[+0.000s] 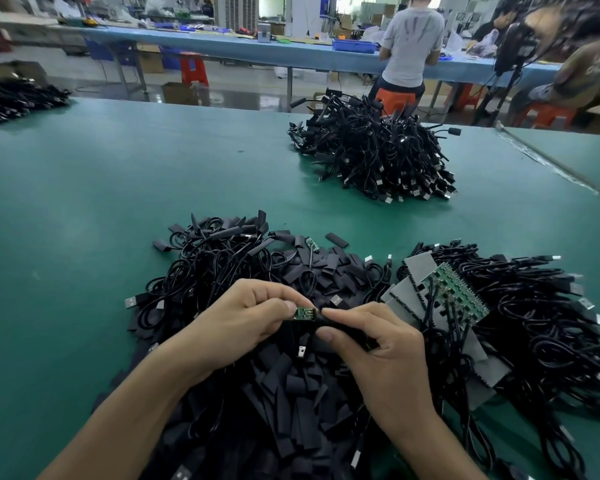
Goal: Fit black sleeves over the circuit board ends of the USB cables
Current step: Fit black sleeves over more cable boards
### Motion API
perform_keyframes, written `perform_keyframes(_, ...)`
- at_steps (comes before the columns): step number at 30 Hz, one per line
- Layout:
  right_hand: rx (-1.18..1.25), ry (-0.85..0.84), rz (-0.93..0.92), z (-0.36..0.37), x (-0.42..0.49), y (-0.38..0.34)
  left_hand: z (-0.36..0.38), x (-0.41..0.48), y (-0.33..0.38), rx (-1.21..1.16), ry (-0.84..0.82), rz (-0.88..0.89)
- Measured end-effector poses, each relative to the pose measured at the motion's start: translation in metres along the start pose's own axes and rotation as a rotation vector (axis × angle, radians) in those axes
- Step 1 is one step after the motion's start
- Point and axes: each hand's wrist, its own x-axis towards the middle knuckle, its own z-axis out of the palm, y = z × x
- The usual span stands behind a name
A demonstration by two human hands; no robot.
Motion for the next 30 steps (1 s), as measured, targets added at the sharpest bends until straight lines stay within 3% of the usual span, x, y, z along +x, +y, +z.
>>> perform_keyframes(14,-0.024,-0.013,0.023,-0.0005,-0.0006,-0.0038,-0.0012,-0.0031,-0.0007,0.024,-0.084,-0.024)
perform_keyframes(21,0.048,-0.097,0.072,-0.0024,-0.0003,-0.0006,-0.0028,-0.0039,-0.0022,0.035,-0.126,0.021)
perform_keyframes(30,0.016,-0.040,0.034,-0.0022,0.0003,-0.0020,-0.0031,-0.0034,0.0002,0.073,-0.095,0.075)
